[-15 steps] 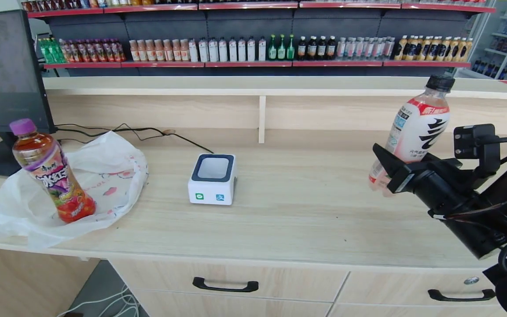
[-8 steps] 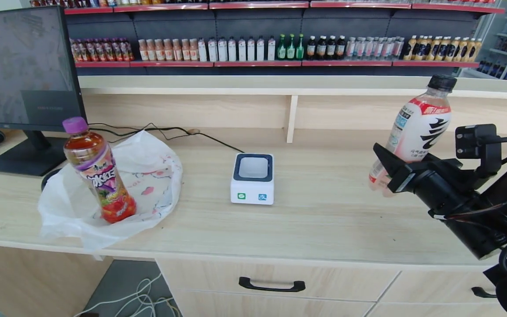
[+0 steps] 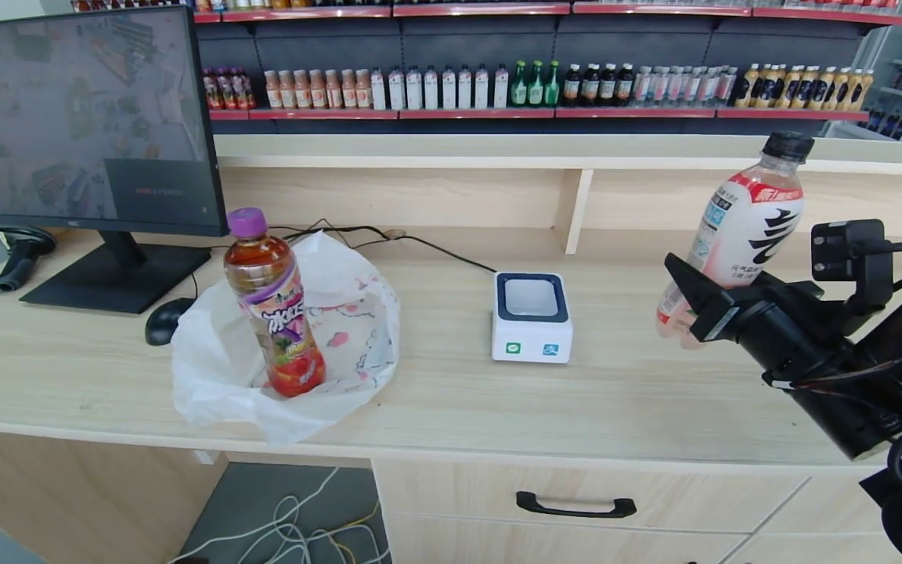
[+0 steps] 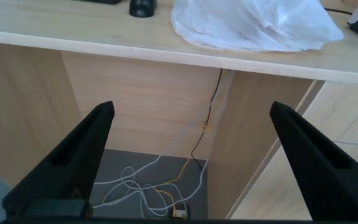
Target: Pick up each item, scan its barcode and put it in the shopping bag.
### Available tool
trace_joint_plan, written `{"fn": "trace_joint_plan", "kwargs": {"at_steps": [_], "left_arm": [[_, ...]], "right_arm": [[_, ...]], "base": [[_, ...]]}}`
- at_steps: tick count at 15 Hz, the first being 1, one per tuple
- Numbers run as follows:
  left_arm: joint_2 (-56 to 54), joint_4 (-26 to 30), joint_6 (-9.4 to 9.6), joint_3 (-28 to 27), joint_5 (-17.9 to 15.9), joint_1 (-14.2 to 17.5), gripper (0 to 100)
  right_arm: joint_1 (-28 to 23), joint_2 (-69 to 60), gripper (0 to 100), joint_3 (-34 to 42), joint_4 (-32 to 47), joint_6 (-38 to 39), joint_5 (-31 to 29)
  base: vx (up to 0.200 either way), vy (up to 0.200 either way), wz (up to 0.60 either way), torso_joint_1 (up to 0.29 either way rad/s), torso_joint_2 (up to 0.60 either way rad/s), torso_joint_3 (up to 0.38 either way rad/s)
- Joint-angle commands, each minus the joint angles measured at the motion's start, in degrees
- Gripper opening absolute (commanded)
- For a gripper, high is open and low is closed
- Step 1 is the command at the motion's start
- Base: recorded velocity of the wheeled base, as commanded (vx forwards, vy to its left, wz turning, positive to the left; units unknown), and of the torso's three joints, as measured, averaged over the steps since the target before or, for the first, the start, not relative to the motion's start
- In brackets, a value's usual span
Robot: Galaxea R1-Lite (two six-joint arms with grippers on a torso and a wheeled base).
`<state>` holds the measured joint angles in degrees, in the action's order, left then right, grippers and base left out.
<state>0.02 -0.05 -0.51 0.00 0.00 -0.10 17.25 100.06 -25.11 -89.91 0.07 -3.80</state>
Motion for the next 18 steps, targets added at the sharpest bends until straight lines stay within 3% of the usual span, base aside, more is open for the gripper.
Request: {"fn": "trace_joint_plan", "kwargs": {"at_steps": [1, 3, 7, 12, 18], "left_arm": [[0.0, 0.0, -0.02, 0.0, 0.0, 0.0, 100], [0.0, 0.0, 0.16, 0.0, 0.0, 0.0, 100], [0.0, 0.0, 0.25, 0.0, 0.0, 0.0, 100], [0.0, 0.0, 0.25, 0.0, 0.0, 0.0, 100], [0.0, 0.0, 0.34, 0.0, 0.0, 0.0, 100]], "right_arm": [[0.1, 0.3, 0, -0.1, -0.1, 0.0, 0.0], [0.1, 0.8, 0, -0.6, -0.1, 0.0, 0.0], [0.2, 1.0, 0, -0.8, -0.1, 0.0, 0.0], [0.3, 1.3, 0, -1.6, -0.1, 0.1, 0.0], [0.5, 1.3, 0, -2.0, -0.1, 0.2, 0.0]], "base": [[0.0, 0.2, 0.0, 0.002, 0.0, 0.002], [0.0, 0.2, 0.0, 0.005, 0.0, 0.0], [0.0, 0.0, 0.0, 0.0, 0.0, 0.0], [0.2, 0.0, 0.0, -0.006, 0.0, 0.005], [0.0, 0.0, 0.0, 0.0, 0.0, 0.0]]}}
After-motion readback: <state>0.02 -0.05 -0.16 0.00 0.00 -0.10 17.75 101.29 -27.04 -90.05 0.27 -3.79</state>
